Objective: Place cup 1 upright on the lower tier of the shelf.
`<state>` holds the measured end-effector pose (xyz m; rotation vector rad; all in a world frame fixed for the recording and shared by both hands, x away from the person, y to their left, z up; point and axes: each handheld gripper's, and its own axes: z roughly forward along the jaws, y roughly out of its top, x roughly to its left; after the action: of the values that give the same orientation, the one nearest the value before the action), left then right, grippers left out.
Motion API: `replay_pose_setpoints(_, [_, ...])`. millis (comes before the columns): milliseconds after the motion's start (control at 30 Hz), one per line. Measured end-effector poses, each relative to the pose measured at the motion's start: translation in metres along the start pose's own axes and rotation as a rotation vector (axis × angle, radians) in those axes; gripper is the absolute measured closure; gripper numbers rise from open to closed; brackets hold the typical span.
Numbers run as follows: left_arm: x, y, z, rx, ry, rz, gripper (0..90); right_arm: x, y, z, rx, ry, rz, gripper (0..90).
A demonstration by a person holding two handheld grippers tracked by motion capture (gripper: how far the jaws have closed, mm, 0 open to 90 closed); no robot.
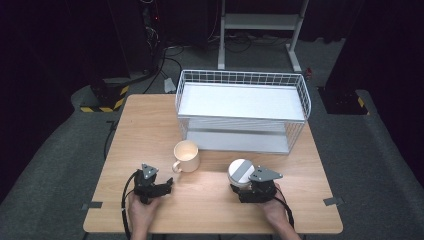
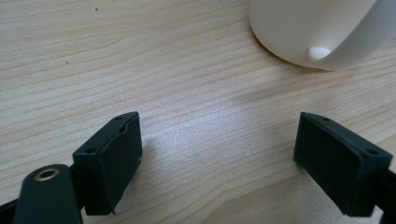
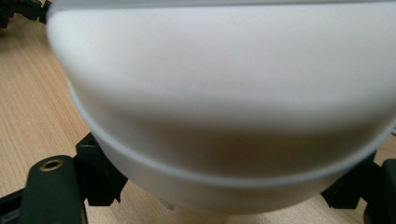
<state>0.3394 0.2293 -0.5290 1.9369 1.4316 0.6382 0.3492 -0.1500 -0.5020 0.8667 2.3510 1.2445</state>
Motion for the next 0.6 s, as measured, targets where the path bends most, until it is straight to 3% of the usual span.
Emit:
replay_pose_setpoints(333, [0.0, 0.0, 0.0, 0.0, 0.001, -0.001, 15.5, -0.005, 0.004, -0.007, -0.025, -0.006, 0.02, 18.4])
replay_pose_setpoints(600, [0.0, 0.0, 0.0, 0.0, 0.002, -0.004, 15.5, -0.008, 0.012, -0.011, -0.034, -0.008, 0.008, 18.5])
